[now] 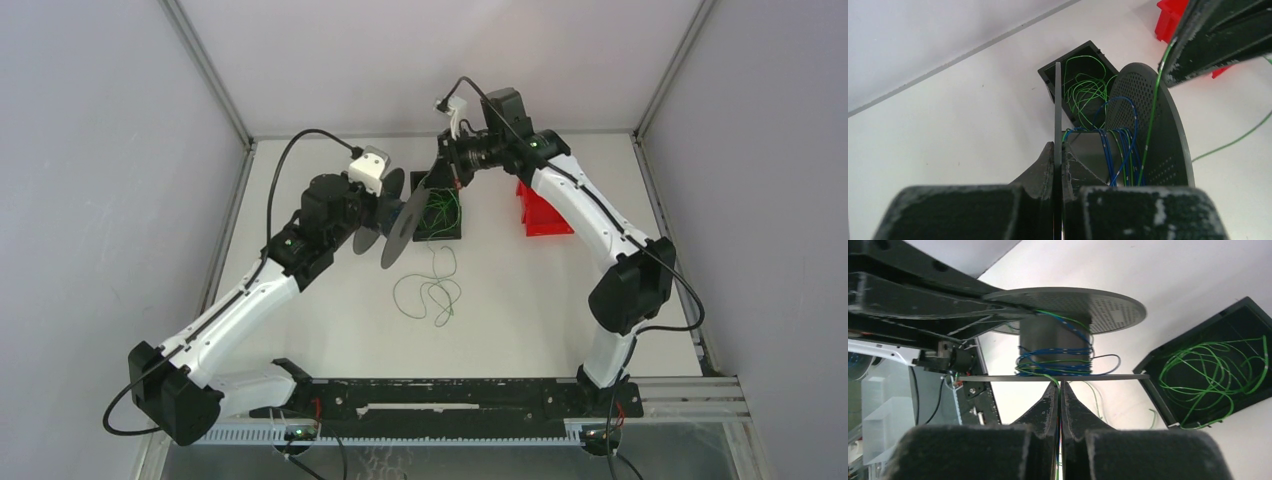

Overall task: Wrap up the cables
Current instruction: Wrap the cable around the cable reel.

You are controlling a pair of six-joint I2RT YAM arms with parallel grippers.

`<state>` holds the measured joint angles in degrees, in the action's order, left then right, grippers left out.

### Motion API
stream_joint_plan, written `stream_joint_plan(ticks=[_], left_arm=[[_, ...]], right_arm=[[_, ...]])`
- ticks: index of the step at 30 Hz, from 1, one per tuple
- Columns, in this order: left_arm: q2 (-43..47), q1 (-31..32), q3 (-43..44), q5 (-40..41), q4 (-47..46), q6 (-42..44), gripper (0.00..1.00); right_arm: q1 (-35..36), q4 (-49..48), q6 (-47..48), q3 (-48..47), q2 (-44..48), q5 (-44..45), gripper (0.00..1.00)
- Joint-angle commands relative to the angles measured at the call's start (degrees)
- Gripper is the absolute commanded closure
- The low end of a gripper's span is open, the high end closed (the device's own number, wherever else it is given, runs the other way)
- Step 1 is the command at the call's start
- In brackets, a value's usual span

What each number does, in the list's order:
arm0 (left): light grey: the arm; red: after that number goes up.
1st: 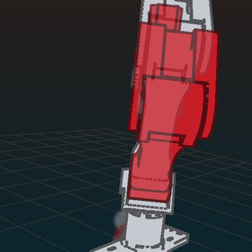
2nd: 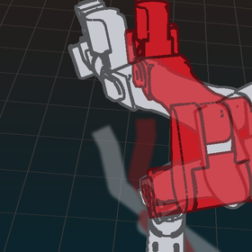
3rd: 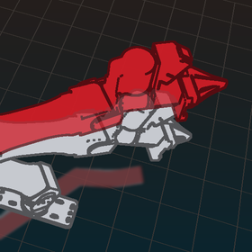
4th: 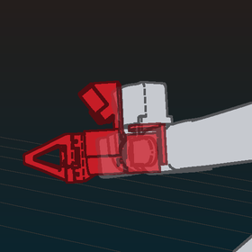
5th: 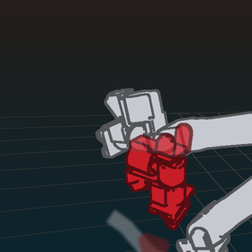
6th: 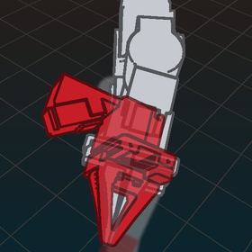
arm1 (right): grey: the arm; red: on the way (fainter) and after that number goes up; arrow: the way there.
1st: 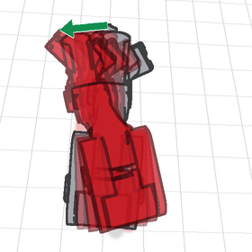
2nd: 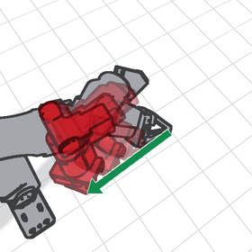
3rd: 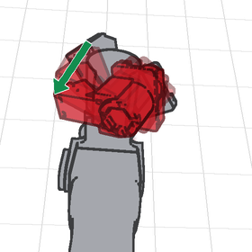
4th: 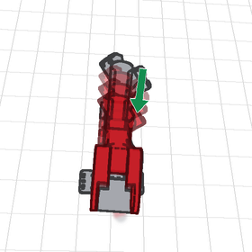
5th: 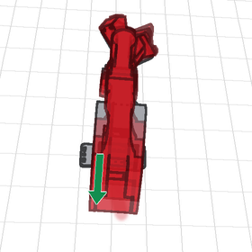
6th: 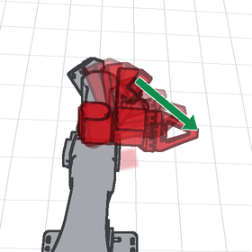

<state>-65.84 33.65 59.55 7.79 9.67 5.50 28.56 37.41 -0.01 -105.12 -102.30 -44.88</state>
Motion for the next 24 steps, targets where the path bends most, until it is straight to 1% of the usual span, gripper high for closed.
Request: stream_joint_plan(ticks=[1, 6, 11, 16, 21, 24], left_arm=[[2.72, 0.17, 0.49, -3.55, -2.33, -1.04, 1.00], [3.39, -0.93, 1.48, -5.22, -1.66, -2.62, 1.00], [3.84, -2.40, 3.16, -7.42, -0.53, -4.08, 1.00], [4.28, -3.24, 4.36, -8.34, 0.50, -4.60, 1.00], [4.54, -4.11, 5.92, -8.74, 1.53, -5.98, 1.00], [4.41, -4.12, 7.13, -7.77, 2.54, -7.12, 1.00]], right_arm=[[-2.83, -1.01, 3.01, -3.18, -1.46, 1.93, 0.95], [-5.53, -0.67, 4.41, -1.21, -2.80, 1.12, 0.95], [-6.62, -3.42, 5.66, 3.59, -1.96, 1.23, 0.94], [-7.98, -4.68, 6.25, 6.43, -2.10, 1.17, 0.93], [-8.94, -6.27, 6.92, 10.32, -1.87, 0.76, 0.88], [-9.04, -7.25, 6.69, 12.81, -1.67, 0.53, 0.83]])
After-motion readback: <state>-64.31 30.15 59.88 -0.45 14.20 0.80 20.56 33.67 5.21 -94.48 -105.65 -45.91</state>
